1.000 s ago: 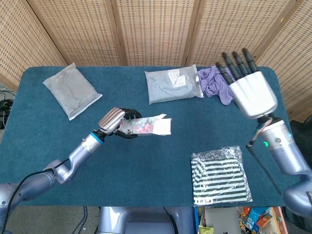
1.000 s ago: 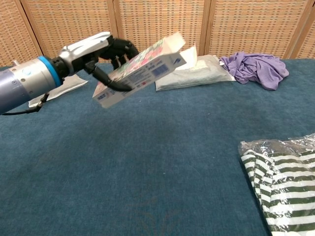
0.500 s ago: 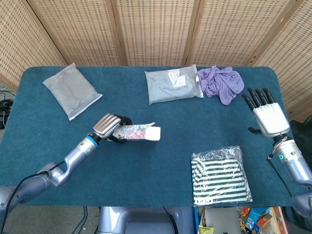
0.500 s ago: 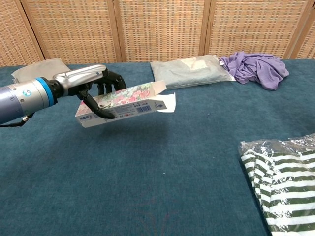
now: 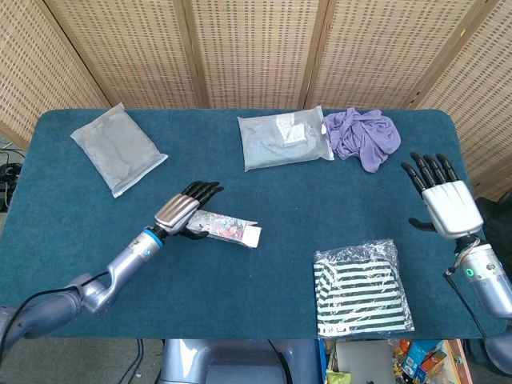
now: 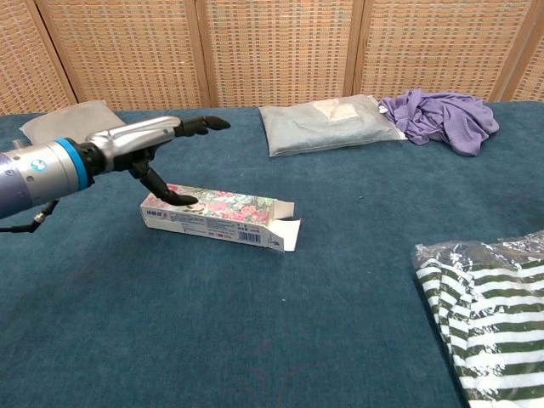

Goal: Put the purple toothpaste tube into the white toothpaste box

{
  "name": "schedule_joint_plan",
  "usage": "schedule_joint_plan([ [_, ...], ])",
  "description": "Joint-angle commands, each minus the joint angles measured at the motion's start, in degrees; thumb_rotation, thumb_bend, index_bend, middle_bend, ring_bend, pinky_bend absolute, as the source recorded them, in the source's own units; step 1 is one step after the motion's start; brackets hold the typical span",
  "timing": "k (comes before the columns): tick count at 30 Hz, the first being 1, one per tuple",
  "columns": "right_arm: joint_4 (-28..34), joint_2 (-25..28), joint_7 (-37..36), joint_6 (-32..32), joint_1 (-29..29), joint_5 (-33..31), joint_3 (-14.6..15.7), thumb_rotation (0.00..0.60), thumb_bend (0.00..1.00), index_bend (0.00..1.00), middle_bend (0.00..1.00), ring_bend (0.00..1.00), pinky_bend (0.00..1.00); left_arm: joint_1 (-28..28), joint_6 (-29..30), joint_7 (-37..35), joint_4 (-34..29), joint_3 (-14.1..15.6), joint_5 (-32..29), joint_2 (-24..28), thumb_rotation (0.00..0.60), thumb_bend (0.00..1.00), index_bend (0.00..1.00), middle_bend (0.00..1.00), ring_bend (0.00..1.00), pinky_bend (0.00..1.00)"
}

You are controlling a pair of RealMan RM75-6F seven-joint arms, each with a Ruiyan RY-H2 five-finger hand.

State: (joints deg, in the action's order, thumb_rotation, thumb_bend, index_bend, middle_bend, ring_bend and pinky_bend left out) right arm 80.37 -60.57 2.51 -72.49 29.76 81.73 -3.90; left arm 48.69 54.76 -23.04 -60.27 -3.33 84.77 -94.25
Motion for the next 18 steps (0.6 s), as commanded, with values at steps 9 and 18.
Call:
schedule_joint_plan([
  [9,10.3,1.4,6.8,-8.3,-9.1,-0.7,1.4,0.6,0.0,0.0,0.0,0.0,0.0,-18.9,20.8,26.0,-29.2,0.1,-10.3,21.2,0.6,0.21,0.0,0.0,0.0,0.0],
  [18,13.3,-0.7,4.6,-14.5,-15.2,2.8,3.3,0.6,0.0,0.0,0.0,0.0,0.0,-30.7,32.5,36.7,-43.6,4.1,-13.1,30.6,0.6,0.2,0.0,0.0,0.0,0.0],
])
